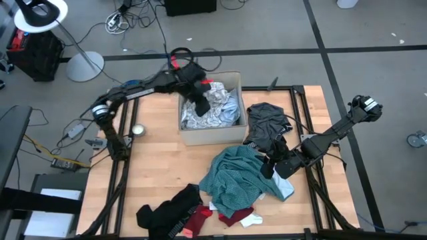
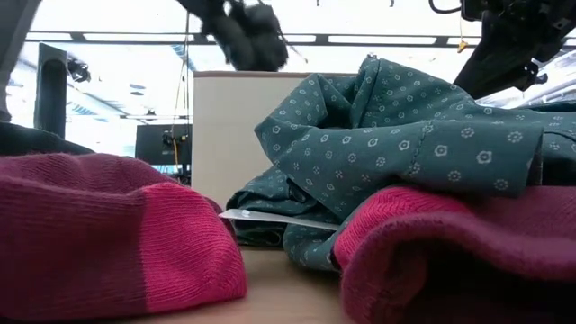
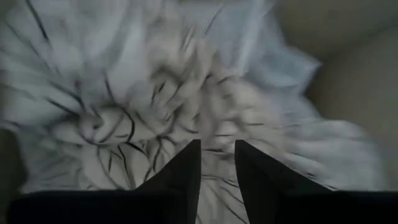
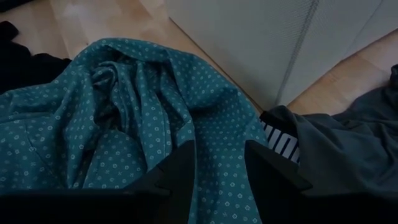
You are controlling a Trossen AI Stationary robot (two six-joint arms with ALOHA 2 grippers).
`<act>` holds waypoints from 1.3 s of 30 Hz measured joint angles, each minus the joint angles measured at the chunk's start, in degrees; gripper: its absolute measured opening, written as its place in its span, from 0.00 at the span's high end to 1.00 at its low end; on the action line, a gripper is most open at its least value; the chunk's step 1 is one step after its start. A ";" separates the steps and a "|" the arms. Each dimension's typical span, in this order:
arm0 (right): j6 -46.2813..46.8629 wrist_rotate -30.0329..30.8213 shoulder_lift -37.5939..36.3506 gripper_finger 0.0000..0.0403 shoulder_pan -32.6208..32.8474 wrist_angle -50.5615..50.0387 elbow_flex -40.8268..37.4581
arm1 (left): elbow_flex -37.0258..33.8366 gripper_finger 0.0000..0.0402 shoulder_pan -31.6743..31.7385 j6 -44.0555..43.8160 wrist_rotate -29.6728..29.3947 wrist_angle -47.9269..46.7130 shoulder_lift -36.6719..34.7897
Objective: Sort clothes
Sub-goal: Put the green shirt into the laundry organizer
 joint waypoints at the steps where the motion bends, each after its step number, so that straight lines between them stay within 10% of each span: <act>1: 0.00 0.00 0.00 0.65 0.00 -0.04 0.00 | 0.04 0.74 -0.28 0.02 0.02 -0.04 -1.93; 14: -0.50 0.00 0.00 0.65 0.00 0.03 0.00 | -4.27 0.74 -15.94 -0.31 -10.72 0.88 -28.16; 25: -0.60 0.00 0.00 0.65 0.00 2.08 0.00 | -34.93 0.74 -34.44 -8.70 -21.89 18.83 -49.96; 39: -15.98 -10.79 2.45 0.59 -3.34 11.94 0.09 | -64.13 0.74 -42.31 -15.25 -33.85 38.03 -65.10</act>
